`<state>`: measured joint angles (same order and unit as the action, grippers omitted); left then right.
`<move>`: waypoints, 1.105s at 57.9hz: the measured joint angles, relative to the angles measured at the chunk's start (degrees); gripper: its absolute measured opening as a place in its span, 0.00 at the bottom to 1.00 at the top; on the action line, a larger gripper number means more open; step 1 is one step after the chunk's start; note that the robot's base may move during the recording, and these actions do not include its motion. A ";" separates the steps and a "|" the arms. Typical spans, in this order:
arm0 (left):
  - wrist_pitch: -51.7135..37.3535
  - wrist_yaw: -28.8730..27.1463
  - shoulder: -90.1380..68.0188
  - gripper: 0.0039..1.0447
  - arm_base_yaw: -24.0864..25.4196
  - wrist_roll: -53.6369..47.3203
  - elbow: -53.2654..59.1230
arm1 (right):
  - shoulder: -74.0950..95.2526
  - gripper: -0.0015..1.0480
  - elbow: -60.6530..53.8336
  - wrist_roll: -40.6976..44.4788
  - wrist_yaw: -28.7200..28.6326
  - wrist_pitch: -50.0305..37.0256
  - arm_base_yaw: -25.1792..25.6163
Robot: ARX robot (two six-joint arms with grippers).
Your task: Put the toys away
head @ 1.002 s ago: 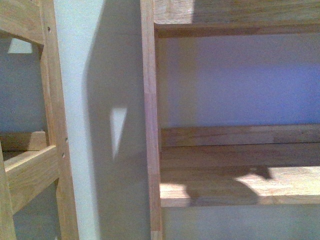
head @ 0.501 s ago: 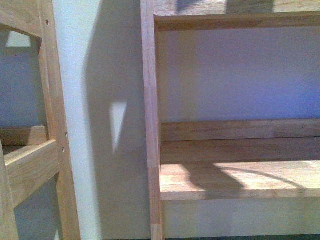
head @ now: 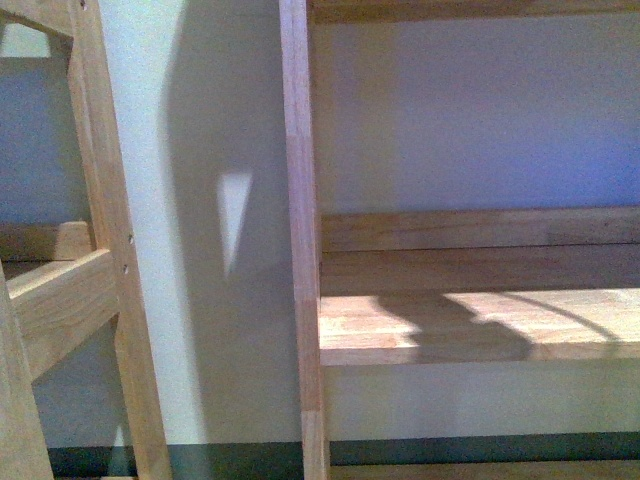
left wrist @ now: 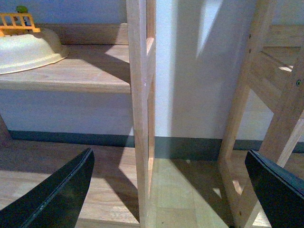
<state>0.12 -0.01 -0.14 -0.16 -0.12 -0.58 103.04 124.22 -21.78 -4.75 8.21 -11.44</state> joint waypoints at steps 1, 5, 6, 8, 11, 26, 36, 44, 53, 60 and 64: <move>0.00 0.00 0.00 0.94 0.00 0.00 0.00 | 0.15 0.08 0.24 -0.46 -0.37 0.00 -0.07; 0.00 0.00 0.00 0.94 0.00 0.00 0.00 | 0.68 0.08 0.92 -1.70 -1.46 0.00 -0.22; 0.00 0.00 0.00 0.94 0.00 0.00 0.00 | 0.81 0.08 1.05 -1.97 -1.70 0.00 -0.24; 0.00 0.00 0.00 0.94 0.00 0.00 0.02 | 1.20 0.08 1.46 -2.80 -2.25 0.04 -0.24; 0.00 0.00 0.00 0.94 0.00 0.00 0.02 | 1.66 0.08 1.99 -3.50 -2.80 0.07 -0.31; 0.00 0.00 0.00 0.94 0.00 0.00 0.00 | 4.15 0.08 5.46 -4.66 -5.57 1.79 0.20; 0.00 0.00 0.00 0.94 0.00 0.00 0.02 | 5.03 0.30 6.75 -5.25 -7.06 2.43 0.33; 0.00 0.00 0.00 0.94 0.00 0.00 0.00 | 5.03 0.48 6.75 -5.29 -6.97 1.84 0.33; 0.00 0.00 0.00 0.94 0.00 0.00 0.02 | 4.66 0.71 6.29 -3.39 -5.38 0.92 0.33; 0.00 0.00 0.00 0.94 0.00 0.00 0.00 | 3.13 0.85 4.31 -1.29 -4.00 -0.26 0.33; 0.00 0.00 0.00 0.94 0.00 0.00 0.02 | 1.55 0.94 2.75 0.22 -2.45 -0.83 0.33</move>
<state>0.12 -0.01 -0.14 -0.16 -0.12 -0.56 104.60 126.98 -21.56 -7.20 7.38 -11.11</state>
